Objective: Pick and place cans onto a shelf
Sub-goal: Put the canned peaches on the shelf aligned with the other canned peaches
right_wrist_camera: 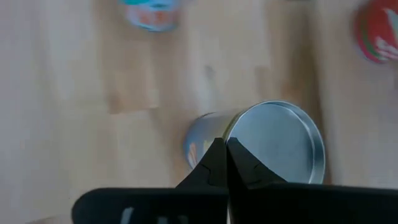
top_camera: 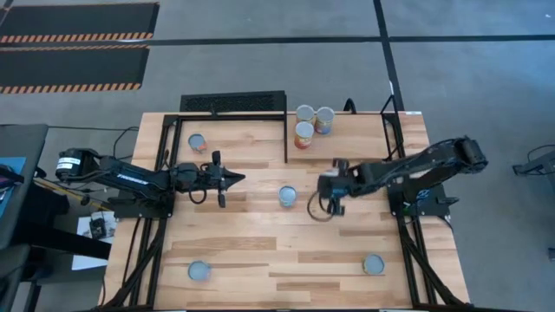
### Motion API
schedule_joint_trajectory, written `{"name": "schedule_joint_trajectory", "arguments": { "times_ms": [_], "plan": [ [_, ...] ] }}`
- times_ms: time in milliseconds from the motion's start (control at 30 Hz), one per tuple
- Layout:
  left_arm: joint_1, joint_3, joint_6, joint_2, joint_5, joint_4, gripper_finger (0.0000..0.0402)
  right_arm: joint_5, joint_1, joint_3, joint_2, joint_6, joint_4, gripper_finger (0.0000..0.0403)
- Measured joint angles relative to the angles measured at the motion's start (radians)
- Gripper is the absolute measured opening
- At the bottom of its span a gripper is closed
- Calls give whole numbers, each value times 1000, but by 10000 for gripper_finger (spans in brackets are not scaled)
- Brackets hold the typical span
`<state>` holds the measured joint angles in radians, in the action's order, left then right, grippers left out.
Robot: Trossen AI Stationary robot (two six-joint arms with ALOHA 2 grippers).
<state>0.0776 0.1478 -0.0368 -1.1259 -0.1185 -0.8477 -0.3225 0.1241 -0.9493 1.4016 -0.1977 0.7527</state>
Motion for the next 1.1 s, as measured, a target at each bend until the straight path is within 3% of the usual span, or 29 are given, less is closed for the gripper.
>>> {"name": "schedule_joint_trajectory", "arguments": {
  "times_ms": [333,633,1100],
  "plan": [
    [0,0,0,0,-19,3,0,24,-176,13,-16,90,-47,3],
    [0,0,0,0,-21,2,0,-10,-218,-141,-46,99,66,3],
    [0,0,-1,0,-21,-3,0,2,-436,-178,57,282,51,6]
  ]
}}
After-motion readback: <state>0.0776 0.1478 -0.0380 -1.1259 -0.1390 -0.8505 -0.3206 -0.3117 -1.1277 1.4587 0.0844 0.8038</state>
